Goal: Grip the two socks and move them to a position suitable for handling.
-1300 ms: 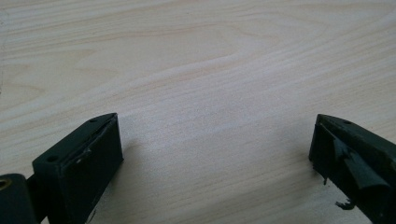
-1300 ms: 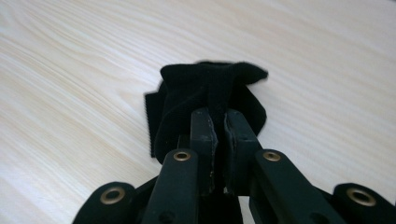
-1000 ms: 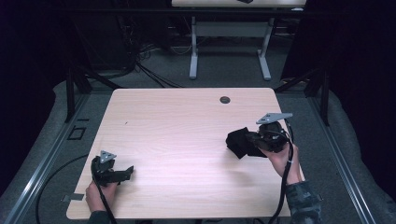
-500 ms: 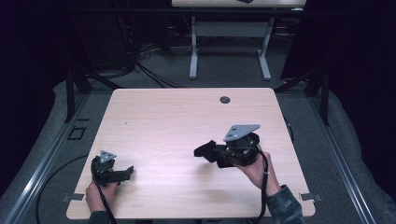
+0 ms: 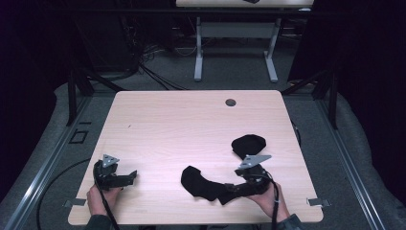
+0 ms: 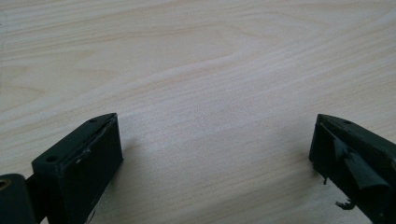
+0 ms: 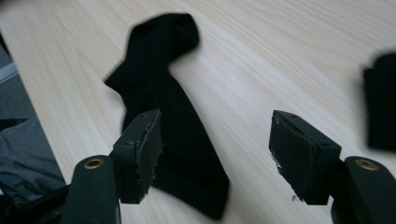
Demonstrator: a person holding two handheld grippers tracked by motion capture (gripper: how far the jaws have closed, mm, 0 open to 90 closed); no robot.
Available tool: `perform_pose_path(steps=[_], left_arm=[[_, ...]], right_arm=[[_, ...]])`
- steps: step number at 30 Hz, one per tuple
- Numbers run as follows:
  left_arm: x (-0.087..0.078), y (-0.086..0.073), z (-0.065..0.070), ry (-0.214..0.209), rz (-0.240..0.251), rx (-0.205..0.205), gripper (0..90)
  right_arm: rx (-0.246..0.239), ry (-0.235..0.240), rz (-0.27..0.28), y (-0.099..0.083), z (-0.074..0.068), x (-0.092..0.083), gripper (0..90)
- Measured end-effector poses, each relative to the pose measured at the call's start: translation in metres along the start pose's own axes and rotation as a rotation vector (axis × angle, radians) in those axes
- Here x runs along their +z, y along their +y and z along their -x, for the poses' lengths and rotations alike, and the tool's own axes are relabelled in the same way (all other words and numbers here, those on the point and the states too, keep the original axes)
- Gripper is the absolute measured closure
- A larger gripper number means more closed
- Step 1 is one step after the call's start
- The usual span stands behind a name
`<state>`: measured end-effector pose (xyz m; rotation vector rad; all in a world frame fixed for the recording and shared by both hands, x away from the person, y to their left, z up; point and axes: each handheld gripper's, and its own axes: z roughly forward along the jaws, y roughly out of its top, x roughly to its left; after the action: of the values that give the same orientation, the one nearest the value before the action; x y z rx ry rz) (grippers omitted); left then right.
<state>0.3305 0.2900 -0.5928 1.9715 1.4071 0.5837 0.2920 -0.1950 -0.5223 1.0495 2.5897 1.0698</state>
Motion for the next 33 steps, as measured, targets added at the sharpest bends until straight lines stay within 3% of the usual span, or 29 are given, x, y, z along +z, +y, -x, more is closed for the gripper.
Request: perform_pose_path(steps=[5, 7, 8, 13, 15, 20, 22, 25, 31, 33], left_arm=[[0.0, 0.005, 0.005, -0.023, -0.034, 0.025, 0.7], [-0.004, 0.016, 0.027, -0.098, 0.002, 0.044, 0.8], [-0.004, 0.016, 0.027, -0.098, 0.002, 0.044, 1.7], [-0.001, 0.041, 0.07, -0.215, 0.012, 0.101, 3.4], [0.002, 0.05, 0.089, -0.279, 0.008, 0.128, 5.4], [0.017, 0.067, 0.132, -0.354, -0.03, 0.211, 14.8], [0.022, 0.068, 0.147, -0.357, -0.044, 0.241, 21.2], [0.027, 0.067, 0.16, -0.381, -0.087, 0.303, 39.2], [0.033, 0.068, 0.169, -0.397, -0.113, 0.334, 52.4], [0.033, 0.067, 0.171, -0.388, -0.111, 0.335, 52.9]], right_arm=[[0.073, -0.049, -0.024, -0.025, 0.01, -0.007, 40.2], [0.096, -0.047, -0.017, -0.03, 0.01, -0.007, 41.8], [0.096, -0.047, -0.017, -0.03, 0.01, -0.007, 41.8], [0.109, -0.051, -0.052, -0.034, 0.009, 0.004, 47.3], [0.123, -0.042, -0.053, -0.035, 0.008, 0.008, 49.0], [0.132, -0.047, -0.074, -0.04, 0.006, 0.019, 52.1], [0.141, -0.037, -0.07, -0.04, 0.005, 0.021, 53.3], [0.15, -0.031, -0.075, -0.041, 0.005, 0.023, 55.2], [0.165, -0.012, -0.062, -0.042, 0.008, 0.022, 59.8], [0.166, -0.012, -0.064, -0.042, 0.009, 0.023, 62.3]])
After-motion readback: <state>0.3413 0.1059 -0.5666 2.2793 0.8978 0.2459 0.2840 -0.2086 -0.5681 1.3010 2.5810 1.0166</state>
